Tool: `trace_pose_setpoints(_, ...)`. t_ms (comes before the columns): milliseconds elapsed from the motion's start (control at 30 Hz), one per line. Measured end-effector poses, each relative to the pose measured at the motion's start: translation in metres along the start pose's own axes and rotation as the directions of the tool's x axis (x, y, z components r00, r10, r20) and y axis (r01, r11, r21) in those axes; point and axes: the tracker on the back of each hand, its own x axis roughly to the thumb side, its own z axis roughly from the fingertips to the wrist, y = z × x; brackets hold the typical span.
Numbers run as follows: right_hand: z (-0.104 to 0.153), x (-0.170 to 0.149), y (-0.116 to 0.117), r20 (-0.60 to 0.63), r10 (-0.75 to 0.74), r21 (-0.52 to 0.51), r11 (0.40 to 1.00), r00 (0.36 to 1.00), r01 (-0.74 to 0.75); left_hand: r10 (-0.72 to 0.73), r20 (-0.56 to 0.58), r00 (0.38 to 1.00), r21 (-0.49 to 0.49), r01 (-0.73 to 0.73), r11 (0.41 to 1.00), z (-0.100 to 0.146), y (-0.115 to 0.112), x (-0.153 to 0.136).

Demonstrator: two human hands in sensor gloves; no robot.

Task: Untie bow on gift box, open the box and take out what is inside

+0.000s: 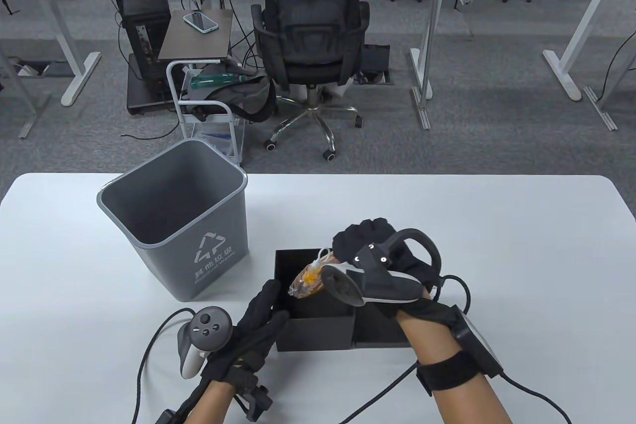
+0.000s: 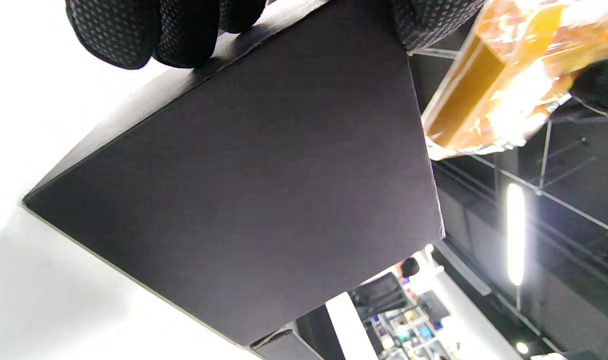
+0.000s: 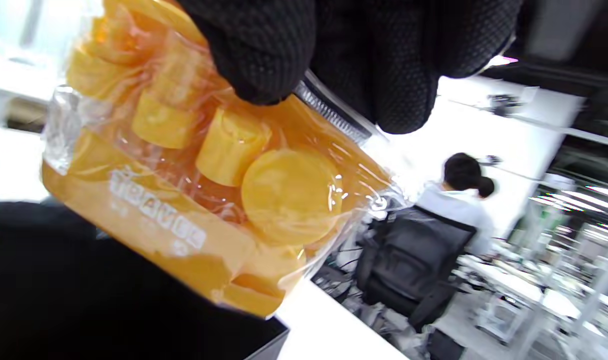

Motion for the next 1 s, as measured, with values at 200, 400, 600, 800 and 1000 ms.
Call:
trace_pose_setpoints(200, 0.029, -0.068, 0.028, -0.405, -0.165, 0.000, 0.984, 0.899, 0.181, 0.000, -0.002, 1.000, 0.001, 0.000, 1.000, 0.000, 0.000, 0.001)
trace_pose_setpoints(400, 0.092, -0.141, 0.140, -0.742, -0.292, 0.003, 0.899, 0.604, 0.438, 0.003, -0.002, 1.000, -0.002, -0.003, 1.000, 0.000, 0.000, 0.002)
trace_pose_setpoints(600, 0.131, -0.178, 0.212, -0.858, -0.329, -0.020, 0.789, 0.394, 0.615, -0.004, -0.004, 1.000, -0.001, 0.004, 1.000, 0.000, 0.000, 0.004)
trace_pose_setpoints(800, 0.144, -0.188, 0.253, -0.888, -0.361, -0.051, 0.692, 0.284, 0.720, -0.011, -0.015, 1.000, -0.004, 0.011, 1.000, 0.001, 0.001, 0.007)
trace_pose_setpoints(1000, 0.146, -0.182, 0.273, -0.880, -0.351, -0.049, 0.737, 0.320, 0.674, -0.013, 0.011, 1.000, 0.044, 0.012, 0.999, 0.002, -0.001, 0.006)
